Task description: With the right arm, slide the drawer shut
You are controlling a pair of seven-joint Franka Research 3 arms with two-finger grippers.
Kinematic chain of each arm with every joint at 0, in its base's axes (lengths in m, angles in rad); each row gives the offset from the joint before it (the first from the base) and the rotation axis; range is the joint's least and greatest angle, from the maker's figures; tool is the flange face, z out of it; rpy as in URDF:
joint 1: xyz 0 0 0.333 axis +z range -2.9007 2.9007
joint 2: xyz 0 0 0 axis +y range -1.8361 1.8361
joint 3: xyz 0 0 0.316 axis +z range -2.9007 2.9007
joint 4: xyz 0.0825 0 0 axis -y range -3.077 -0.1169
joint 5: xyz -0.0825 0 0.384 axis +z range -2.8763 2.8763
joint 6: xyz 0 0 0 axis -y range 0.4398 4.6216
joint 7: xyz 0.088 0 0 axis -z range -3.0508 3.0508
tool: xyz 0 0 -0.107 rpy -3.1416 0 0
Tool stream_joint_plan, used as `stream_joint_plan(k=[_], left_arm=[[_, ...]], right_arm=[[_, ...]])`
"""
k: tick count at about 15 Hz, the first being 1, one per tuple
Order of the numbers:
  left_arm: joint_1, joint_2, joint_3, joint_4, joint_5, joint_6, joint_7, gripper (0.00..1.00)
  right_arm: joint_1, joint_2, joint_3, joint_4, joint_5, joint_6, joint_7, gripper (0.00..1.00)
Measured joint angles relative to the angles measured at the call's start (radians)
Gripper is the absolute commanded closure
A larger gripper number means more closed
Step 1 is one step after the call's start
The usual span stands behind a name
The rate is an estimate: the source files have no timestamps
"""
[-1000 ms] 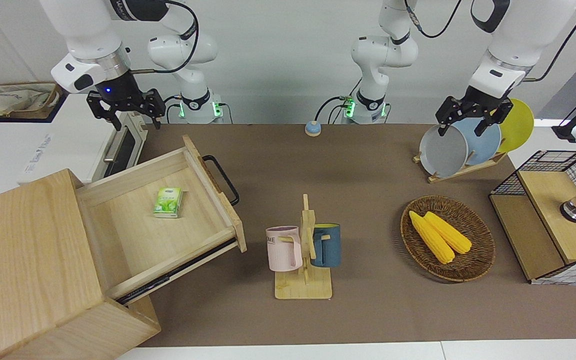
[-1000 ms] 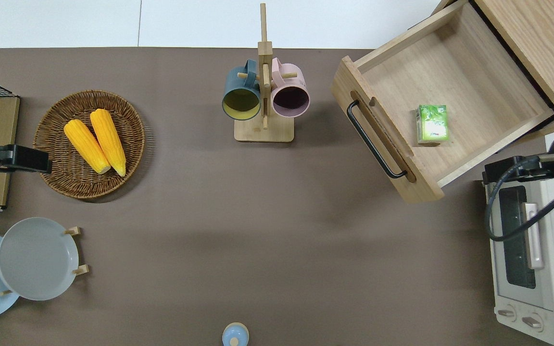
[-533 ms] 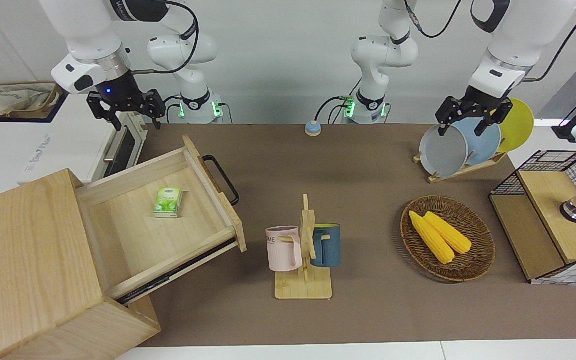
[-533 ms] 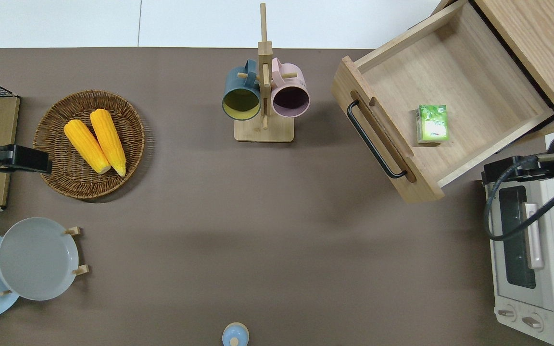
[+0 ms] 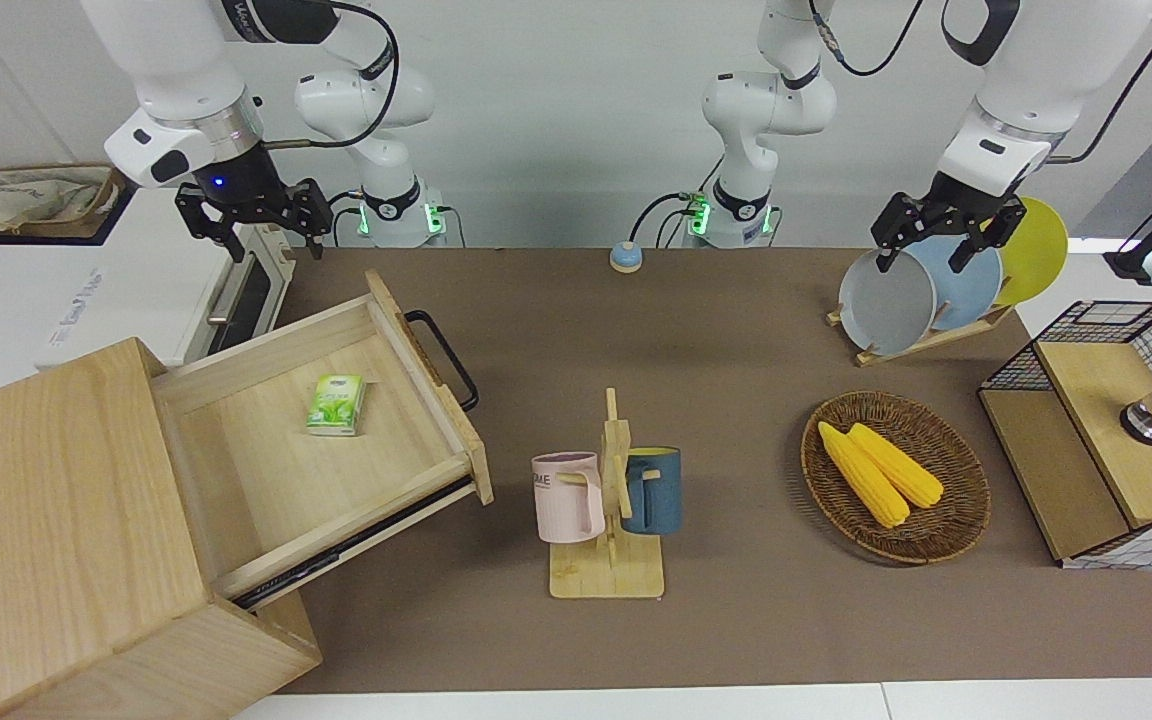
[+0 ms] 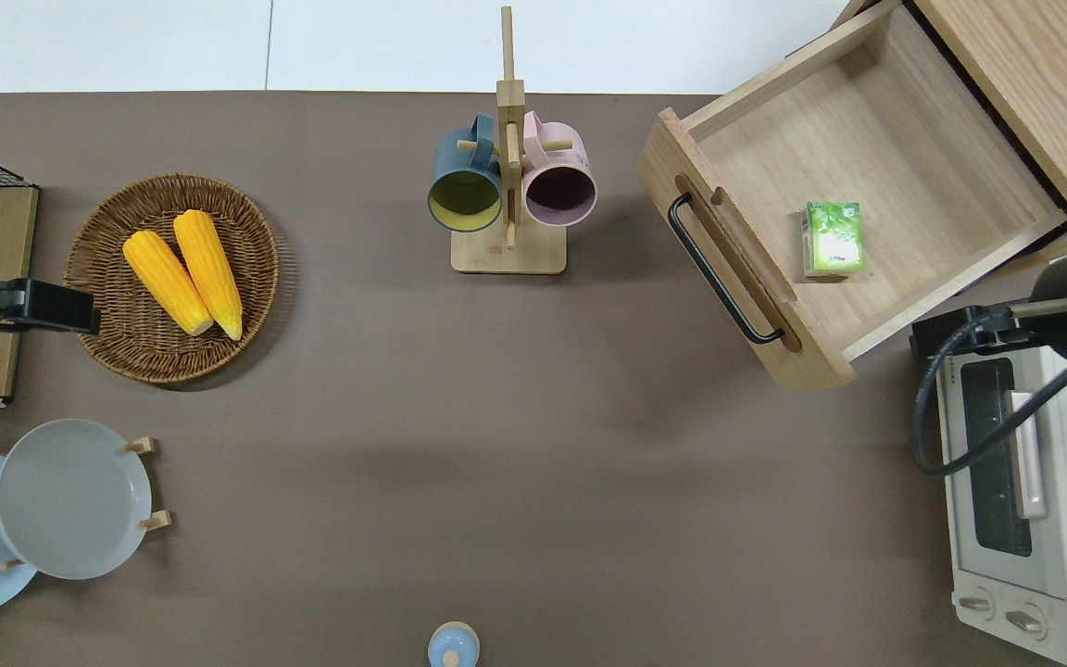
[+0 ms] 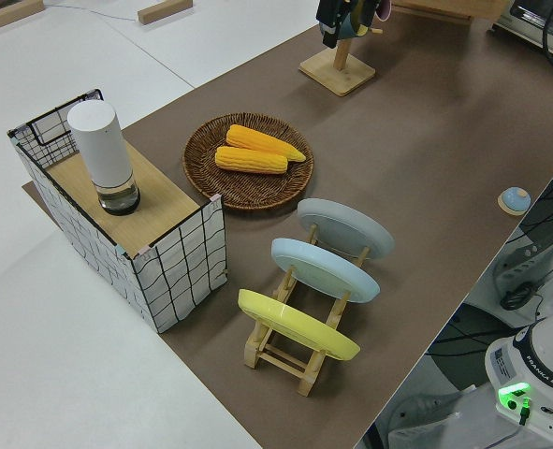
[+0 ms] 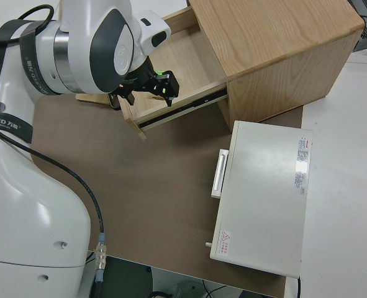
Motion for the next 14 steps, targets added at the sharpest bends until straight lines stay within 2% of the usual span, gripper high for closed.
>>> stream_joint_plan(k=[1,6,7,14], left_arm=[[0.000,0.000,0.000,0.000,0.000,0.000,0.000,0.00],[0.000,0.000,0.000,0.000,0.000,0.000,0.000,0.00],[0.000,0.000,0.000,0.000,0.000,0.000,0.000,0.00],[0.000,0.000,0.000,0.000,0.000,0.000,0.000,0.00]], right_arm=[[0.000,0.000,0.000,0.000,0.000,-0.009,0.000,0.046],[0.000,0.000,-0.007,0.002,0.000,-0.021,-0.004,0.917],[0.000,0.000,-0.006,0.006,0.000,-0.022,-0.005,0.999],[0.000,0.000,-0.006,0.017,-0.001,-0.050,-0.013,1.000]])
